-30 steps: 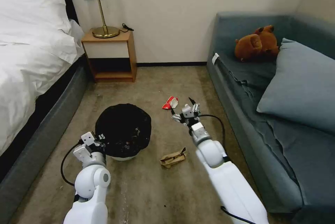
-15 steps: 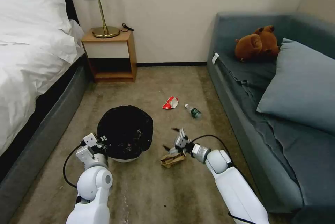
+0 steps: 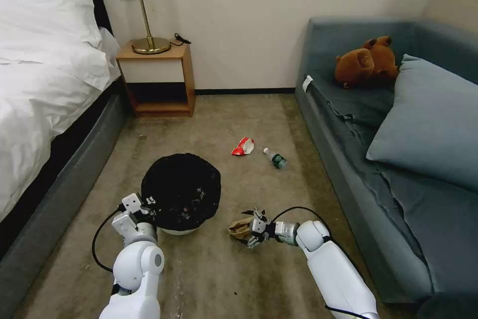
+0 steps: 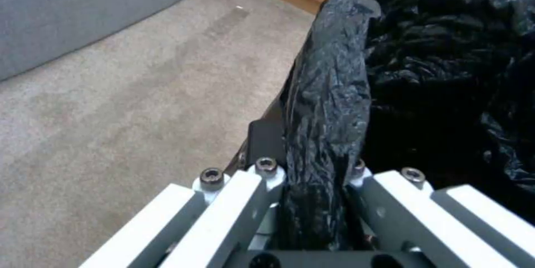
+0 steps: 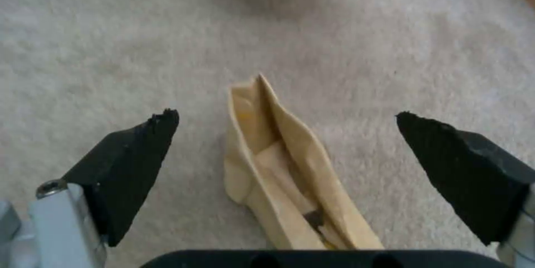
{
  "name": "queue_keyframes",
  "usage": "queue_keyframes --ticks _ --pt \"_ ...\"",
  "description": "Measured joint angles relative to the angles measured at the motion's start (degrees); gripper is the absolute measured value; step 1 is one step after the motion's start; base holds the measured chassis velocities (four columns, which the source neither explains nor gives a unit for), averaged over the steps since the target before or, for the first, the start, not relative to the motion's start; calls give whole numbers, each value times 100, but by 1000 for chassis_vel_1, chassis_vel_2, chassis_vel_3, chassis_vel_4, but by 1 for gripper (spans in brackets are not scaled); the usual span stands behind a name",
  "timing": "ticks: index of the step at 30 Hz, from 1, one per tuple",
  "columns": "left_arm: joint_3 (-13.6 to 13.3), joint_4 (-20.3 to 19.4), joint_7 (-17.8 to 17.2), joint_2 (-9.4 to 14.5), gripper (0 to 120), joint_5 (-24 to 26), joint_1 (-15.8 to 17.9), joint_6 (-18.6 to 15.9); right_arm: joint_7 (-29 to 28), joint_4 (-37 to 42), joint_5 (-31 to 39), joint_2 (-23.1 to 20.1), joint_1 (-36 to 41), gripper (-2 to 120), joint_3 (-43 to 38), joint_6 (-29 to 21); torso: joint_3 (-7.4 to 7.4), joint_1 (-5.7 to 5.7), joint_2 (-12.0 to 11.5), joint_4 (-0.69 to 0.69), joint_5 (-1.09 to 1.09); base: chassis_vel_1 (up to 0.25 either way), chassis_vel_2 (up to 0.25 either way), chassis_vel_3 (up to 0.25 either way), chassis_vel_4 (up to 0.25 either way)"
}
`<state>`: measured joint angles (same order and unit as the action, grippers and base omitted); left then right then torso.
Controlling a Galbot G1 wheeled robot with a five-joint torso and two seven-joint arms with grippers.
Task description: Pick up the trash bin, then pick up the garbage on the floor and place it into the trash bin.
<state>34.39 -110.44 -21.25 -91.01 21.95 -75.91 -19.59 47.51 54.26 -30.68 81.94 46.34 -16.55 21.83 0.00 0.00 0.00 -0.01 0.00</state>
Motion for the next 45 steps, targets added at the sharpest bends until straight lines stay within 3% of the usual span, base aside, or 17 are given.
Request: queue_keyframes --ticks 7,13,17,20,23,26,28,38,45 --pt "-22 -26 10 -94 4 -82 -40 28 -298 -923 -294 81 -486 100 -84 105 0 0 0 1 0 0 0 0 0" --pt "-39 -33 12 -92 4 -86 -7 28 -336 -1159 -358 76 -530 95 -153 81 0 0 0 0 0 0 0 0 0" --pt "-38 -60 12 -86 4 -85 0 29 -393 -1196 -311 92 -513 76 -185 60 0 0 0 1 0 0 0 0 0" --pt "-42 -63 15 -86 4 -85 -12 29 -455 -1209 -311 94 -508 69 -183 56 0 0 0 1 0 0 0 0 0" --pt "-11 -63 25 -76 4 -66 -18 49 -534 -1236 -296 82 -471 52 -197 44 0 0 0 1 0 0 0 0 0" --pt "1 -65 25 -65 4 -59 -19 51 -544 -1236 -281 70 -451 45 -217 38 0 0 0 1 0 0 0 0 0" --pt "3 -87 25 -64 4 -46 -14 51 -562 -1246 -254 61 -411 33 -261 15 0 0 0 1 -1 0 0 0 0" --pt "-9 -84 27 -53 4 -20 14 51 -633 -1255 -225 87 -267 0 -298 -20 0 0 0 0 -1 0 0 0 0" --pt "7 -91 30 -33 4 15 2 51 -661 -1212 -179 84 -232 0 -311 -32 0 0 0 1 -1 0 0 0 0"
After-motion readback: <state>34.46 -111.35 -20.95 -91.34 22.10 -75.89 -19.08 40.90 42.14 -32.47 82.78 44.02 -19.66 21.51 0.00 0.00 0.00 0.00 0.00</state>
